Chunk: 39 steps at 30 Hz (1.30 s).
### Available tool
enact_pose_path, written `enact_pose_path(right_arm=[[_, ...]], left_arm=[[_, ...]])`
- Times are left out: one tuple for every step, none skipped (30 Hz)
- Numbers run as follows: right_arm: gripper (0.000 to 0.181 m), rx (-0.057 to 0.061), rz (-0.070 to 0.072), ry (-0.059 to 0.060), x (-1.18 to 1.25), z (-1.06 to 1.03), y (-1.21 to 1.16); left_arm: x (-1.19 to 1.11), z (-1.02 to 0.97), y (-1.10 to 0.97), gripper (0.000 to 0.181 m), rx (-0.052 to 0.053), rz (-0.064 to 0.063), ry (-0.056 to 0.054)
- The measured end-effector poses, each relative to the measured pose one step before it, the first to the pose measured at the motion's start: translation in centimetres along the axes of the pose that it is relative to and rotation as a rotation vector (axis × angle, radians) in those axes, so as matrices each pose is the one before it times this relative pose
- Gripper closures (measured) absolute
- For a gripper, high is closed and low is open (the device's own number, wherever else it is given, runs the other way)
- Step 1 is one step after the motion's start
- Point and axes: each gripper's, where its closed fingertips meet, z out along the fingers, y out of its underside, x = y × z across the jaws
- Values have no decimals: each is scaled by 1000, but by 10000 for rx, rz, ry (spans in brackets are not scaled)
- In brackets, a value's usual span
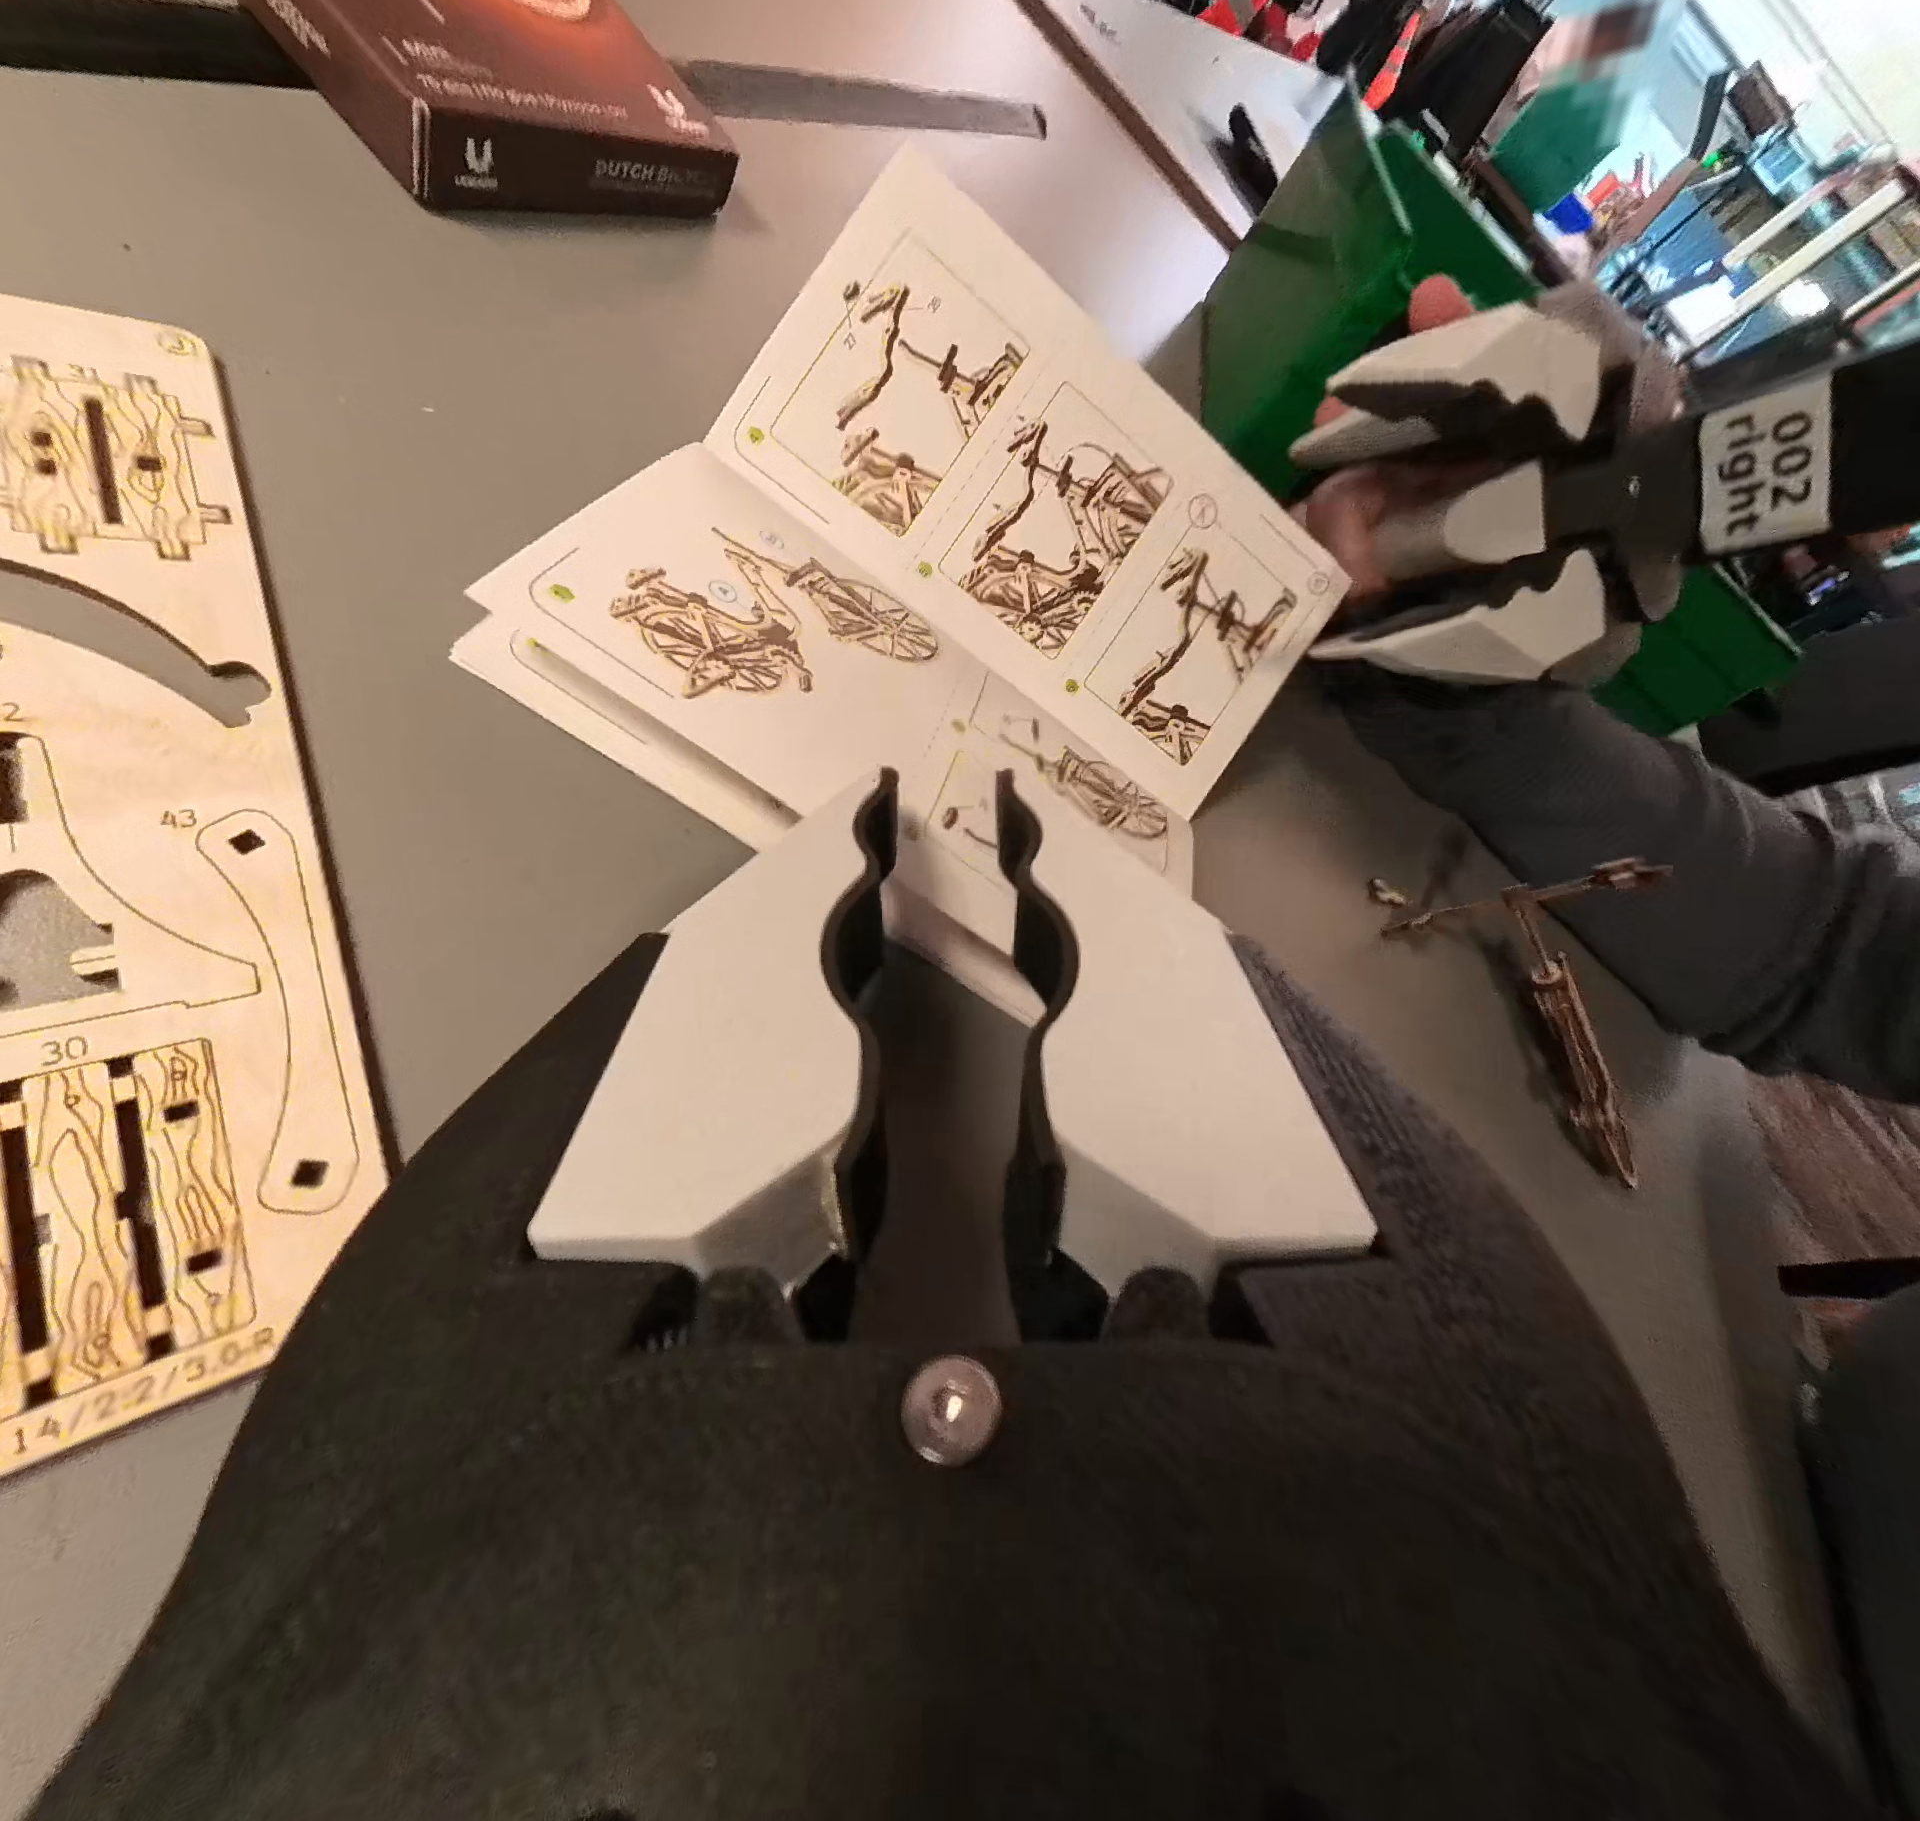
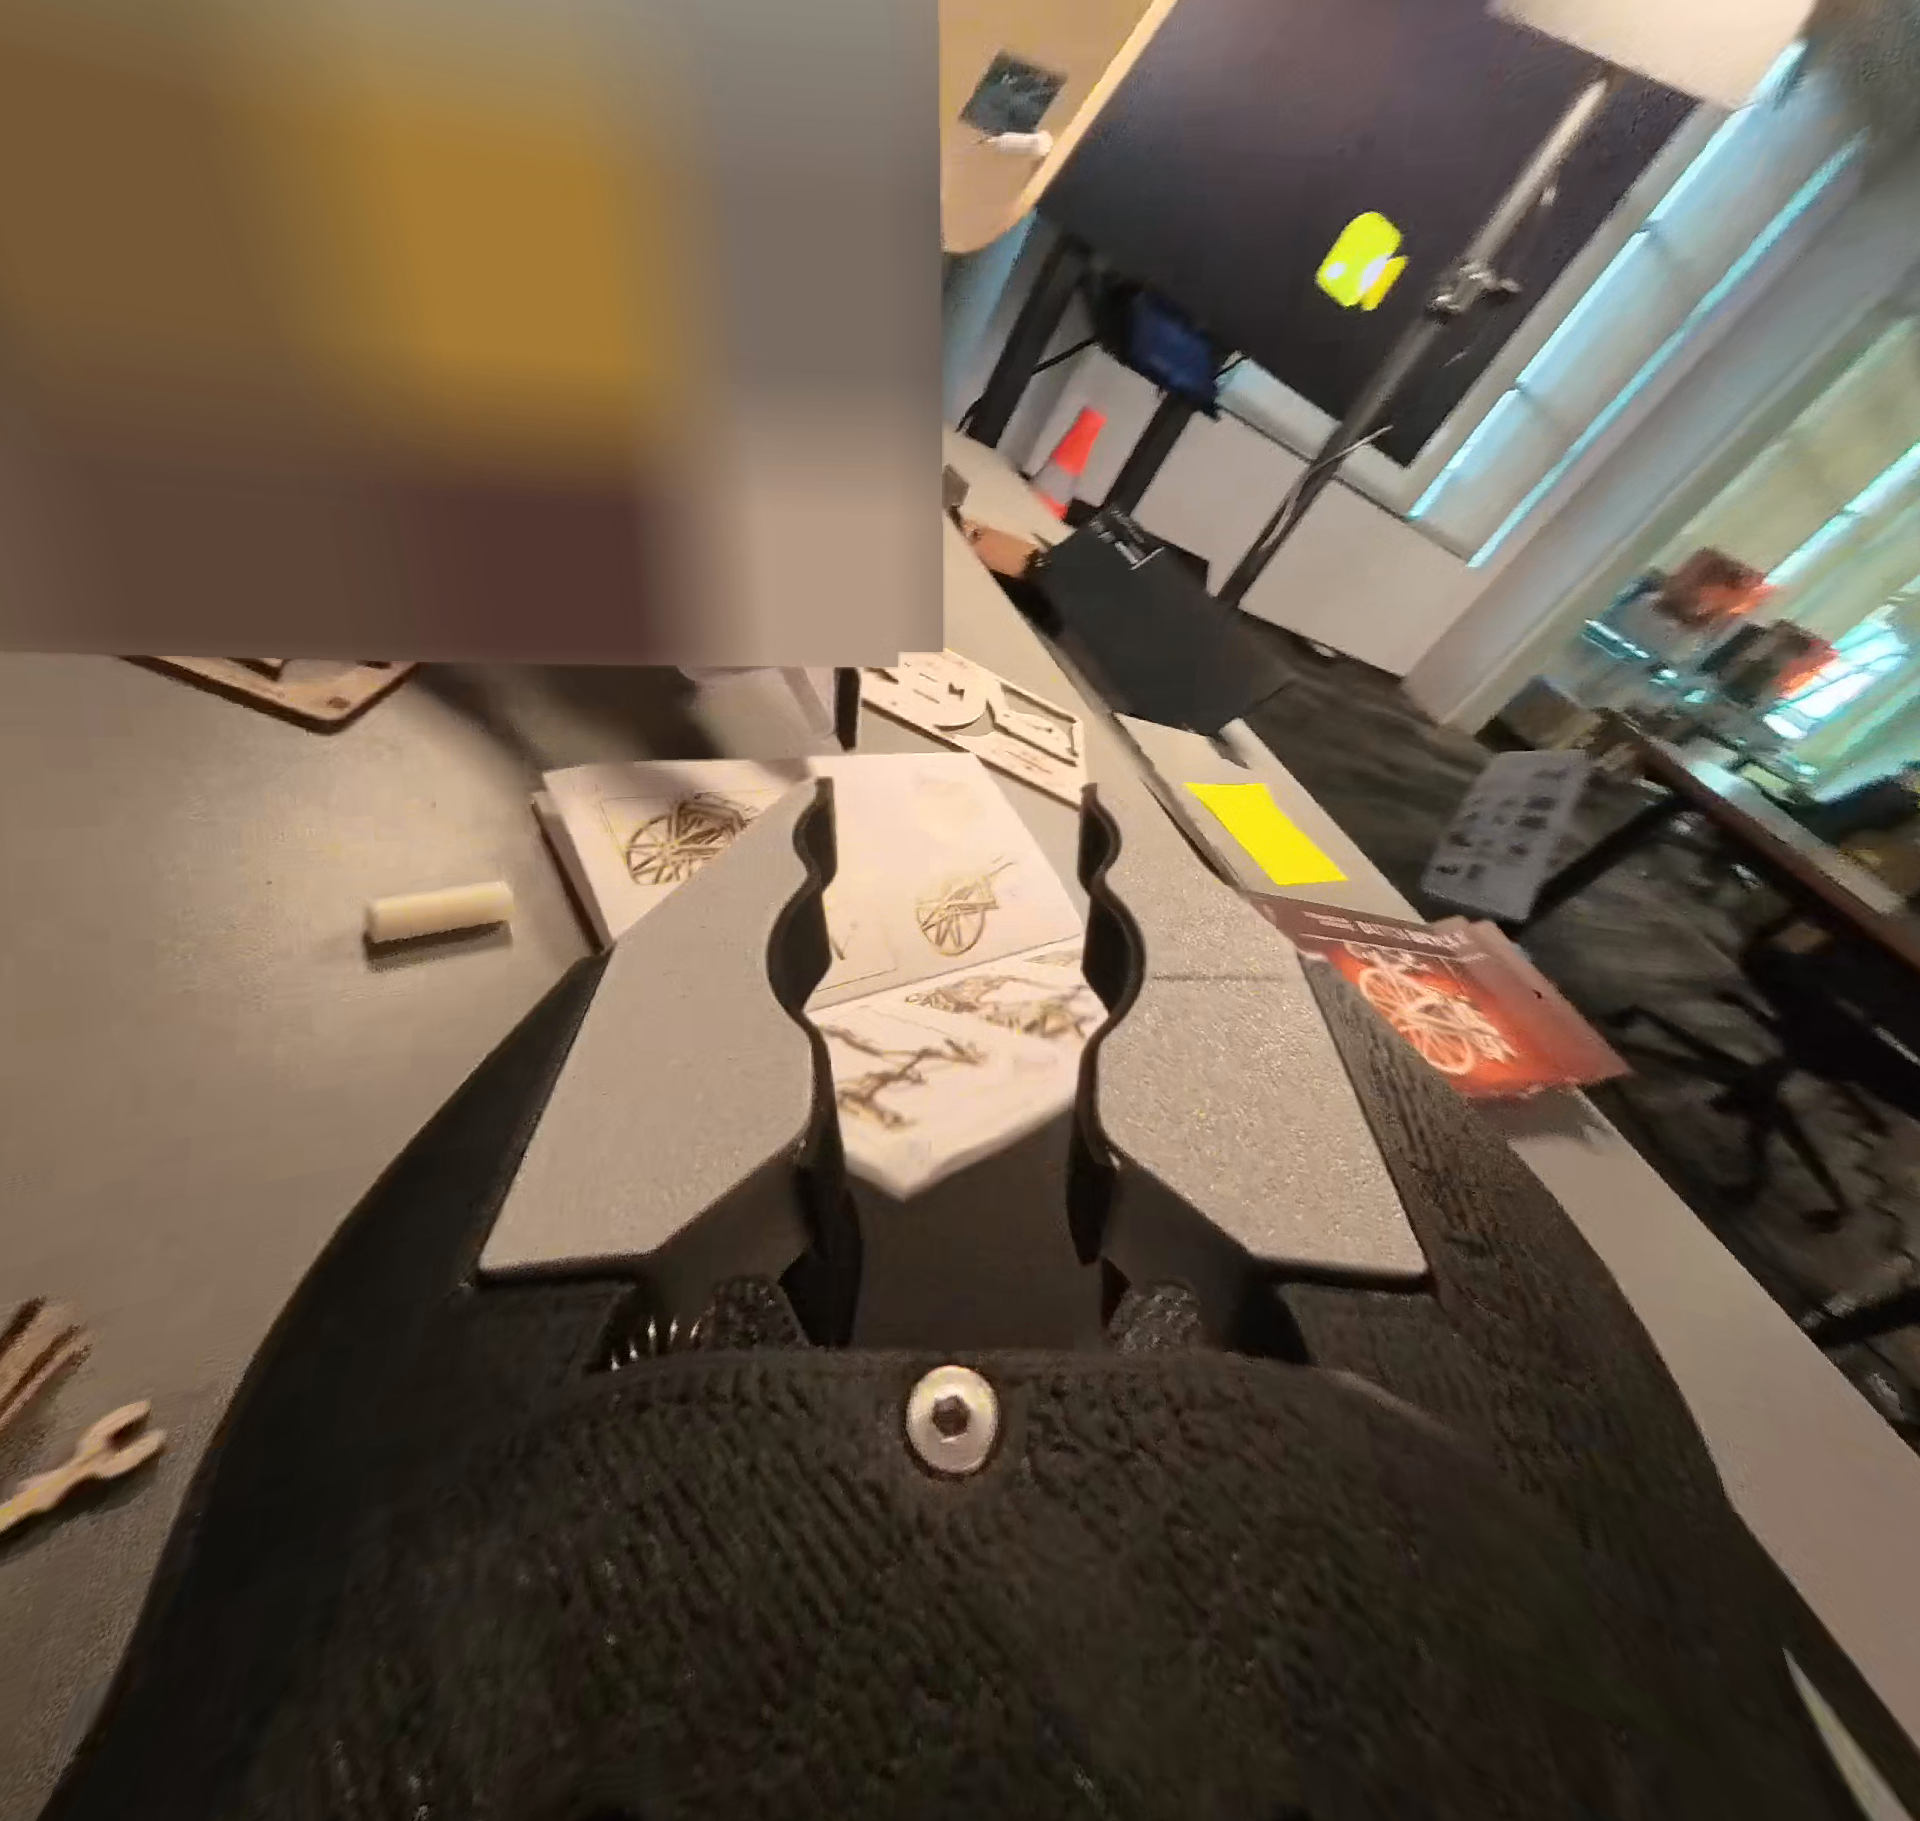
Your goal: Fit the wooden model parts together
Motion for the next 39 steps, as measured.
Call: enact_pose_path(right_arm=[[137, 19, 94, 262, 63, -527, -93], [137, -65, 110, 248, 44, -526, 9], [137, -49, 73, 261, 21, -557, -21], [137, -22, 75, 299, 51, -617, -99], [137, -7, 65, 333, 74, -675, -148], [137, 10, 51, 302, -9, -716, -190], [137, -36, 75, 267, -57, -727, -126], [137, -81, 71, 271, -79, -751, -68], [137, -75, 67, 244, -119, -784, -78], [139, -129, 85, 242, -103, -816, 2], [140, -164, 59, 279, -31, -862, 67], [141, -124, 43, 267, -42, -894, 26], [142, -108, 86, 261, -16, -906, 14], [141, -99, 111, 271, 4, -890, 4], [142, -63, 101, 253, -39, -873, -54], [142, -25, 92, 247, -47, -865, -110], [142, 1, 70, 266, -30, -830, -168], [142, -3, 34, 256, -53, -786, -170], [142, -44, -11, 222, -89, -707, -104], [142, -62, -47, 218, -76, -620, -62], [143, -52, -45, 218, -35, -497, -61], [144, -62, 3, 159, -51, -372, -9], [144, -77, 51, 77, -119, -258, 34], [144, -65, 77, 42, -120, -196, 44], [144, -71, 104, 25, -120, -171, 69], [144, -79, 129, -38, -157, -151, 115], [144, -104, 110, -106, -170, -142, 183], [144, -229, 31, -97, -33, -175, 410], [145, -299, 16, 70, 327, -256, 493], [145, -162, 78, 187, 529, -354, 293], [145, 33, 203, -55, 199, -384, 19], [145, 68, 415, -565, -502, -354, -101], [146, -103, 618, -1002, -1112, -276, 80], [145, -350, 793, -1189, -1346, -172, 428], [140, -531, 901, -1117, -1178, -10, 745], [138, -635, 856, -1000, -967, 125, 929], [137, -586, 644, -693, -514, 246, 858], [136, -433, 465, -512, -270, 317, 589], [137, -371, 387, -383, -51, 310, 418]], left_arm=[[78, -196, -380, 163, 286, 22, 21], [160, -172, -350, 162, 263, 20, 76], [114, -107, -253, 162, 181, 25, 51], [54, -69, -167, 161, 123, 38, -3], [91, -41, -162, 160, 118, 71, -2], [194, -35, -157, 159, 120, 107, 35], [197, -34, -125, 158, 88, 111, 26], [190, -60, -215, 157, 126, 132, 5], [236, -96, -328, 155, 173, 156, 25], [275, -126, -444, 153, 230, 160, 28], [241, -179, -536, 151, 293, 187, -5], [224, -222, -597, 150, 362, 257, -45], [171, -278, -599, 149, 395, 293, -83], [100, -289, -570, 147, 387, 287, -110], [27, -294, -528, 146, 382, 285, -146], [6, -316, -492, 145, 371, 239, -152], [86, -340, -574, 144, 401, 170, -93], [105, -351, -644, 142, 422, 154, -80], [140, -372, -737, 141, 408, 114, -74], [205, -337, -736, 140, 360, 98, -32], [251, -330, -673, 140, 317, 134, -16], [310, -323, -577, 140, 307, 119, -2], [341, -323, -403, 140, 248, 63, 18], [357, -315, -222, 140, 177, -4, 18], [476, -335, -67, 140, 118, -71, 63], [639, -347, 89, 140, 45, -147, 147], [743, -385, 216, 140, 21, -223, 175], [858, -425, 302, 140, 42, -220, 217], [826, -430, 397, 141, -32, -187, 194], [667, -392, 376, 140, -101, -141, 94], [640, -366, 269, 140, -109, -79, 91], [723, -378, 169, 140, -68, 4, 163], [645, -366, 191, 141, -74, 46, 129], [573, -318, 261, 141, -116, 45, 105], [606, -236, 319, 141, -152, 31, 149], [596, -117, 387, 141, -197, 25, 167], [568, -16, 401, 141, -216, 36, 174], [570, 51, 296, 141, -174, 55, 198], [552, 118, 226, 141, -137, 68, 215]])
